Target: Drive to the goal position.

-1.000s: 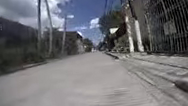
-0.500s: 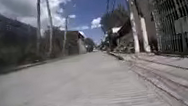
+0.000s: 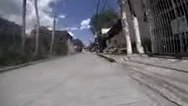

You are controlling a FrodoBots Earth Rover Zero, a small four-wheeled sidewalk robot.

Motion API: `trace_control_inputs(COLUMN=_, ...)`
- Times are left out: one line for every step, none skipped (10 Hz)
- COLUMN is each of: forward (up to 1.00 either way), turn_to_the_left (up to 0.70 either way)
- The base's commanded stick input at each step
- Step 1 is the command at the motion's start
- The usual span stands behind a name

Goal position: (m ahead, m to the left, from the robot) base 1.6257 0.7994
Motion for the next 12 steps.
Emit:
trace_control_inputs(forward=1.00, turn_to_the_left=0.00)
trace_control_inputs(forward=1.00, turn_to_the_left=-0.01)
trace_control_inputs(forward=1.00, turn_to_the_left=-0.02)
trace_control_inputs(forward=1.00, turn_to_the_left=0.00)
trace_control_inputs(forward=1.00, turn_to_the_left=0.00)
trace_control_inputs(forward=1.00, turn_to_the_left=0.00)
trace_control_inputs(forward=1.00, turn_to_the_left=0.00)
trace_control_inputs(forward=1.00, turn_to_the_left=0.00)
trace_control_inputs(forward=1.00, turn_to_the_left=-0.01)
trace_control_inputs(forward=1.00, turn_to_the_left=-0.02)
trace_control_inputs(forward=1.00, turn_to_the_left=-0.09)
trace_control_inputs(forward=1.00, turn_to_the_left=0.00)
